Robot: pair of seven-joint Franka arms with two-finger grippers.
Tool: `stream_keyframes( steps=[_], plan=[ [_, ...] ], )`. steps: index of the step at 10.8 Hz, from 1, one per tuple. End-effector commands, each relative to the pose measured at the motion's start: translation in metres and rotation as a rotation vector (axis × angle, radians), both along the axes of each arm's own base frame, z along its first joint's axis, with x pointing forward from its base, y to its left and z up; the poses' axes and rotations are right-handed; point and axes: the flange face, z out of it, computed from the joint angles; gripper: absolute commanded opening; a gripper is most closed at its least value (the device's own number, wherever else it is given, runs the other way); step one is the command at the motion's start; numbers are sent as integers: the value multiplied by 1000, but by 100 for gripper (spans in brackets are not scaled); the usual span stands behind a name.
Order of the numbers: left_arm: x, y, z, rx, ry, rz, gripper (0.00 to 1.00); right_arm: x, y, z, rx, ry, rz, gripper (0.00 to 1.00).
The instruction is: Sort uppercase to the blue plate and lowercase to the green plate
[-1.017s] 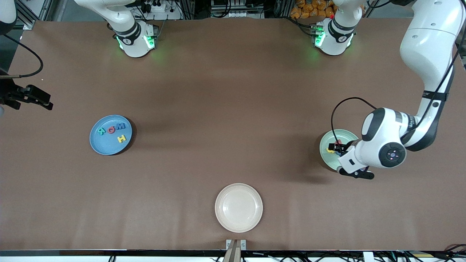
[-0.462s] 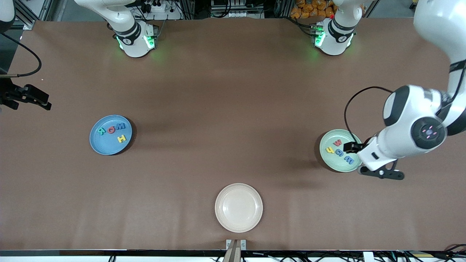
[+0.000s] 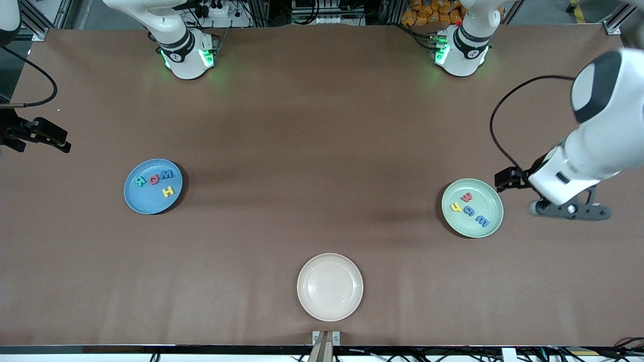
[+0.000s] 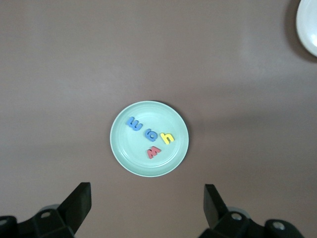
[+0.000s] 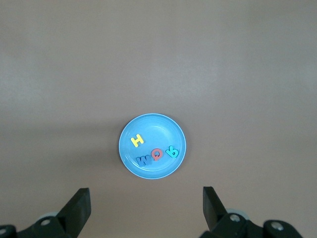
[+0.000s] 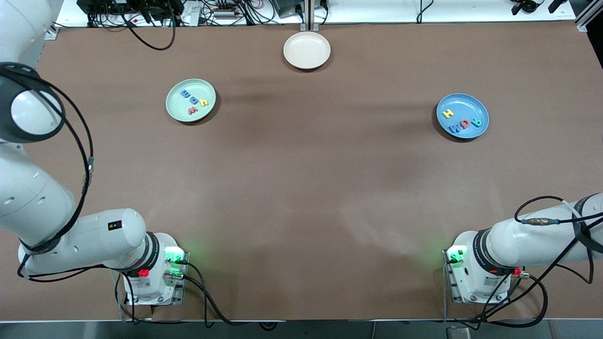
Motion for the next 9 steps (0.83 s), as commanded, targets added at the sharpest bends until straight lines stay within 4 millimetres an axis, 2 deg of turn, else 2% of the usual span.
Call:
stream_keyframes(
  steps=[1, 2, 3, 5, 9],
  plan=[
    [-23, -3, 41, -23, -37, 1, 100, 3, 1, 8, 4, -2, -12, 100],
    [-30, -5, 55, -48, -52, 9, 100, 3, 2, 8, 4, -4, -10, 100],
    [-30, 8, 59, -72, -53, 34, 100, 3, 2, 8, 4, -2, -11, 100],
    [-44, 18, 75, -82, -43, 68, 100, 3, 2, 8, 4, -2, -9, 100],
    [-56, 29, 80, -60, -7, 88, 100, 3, 2, 8, 4, -4, -10, 100]
  ],
)
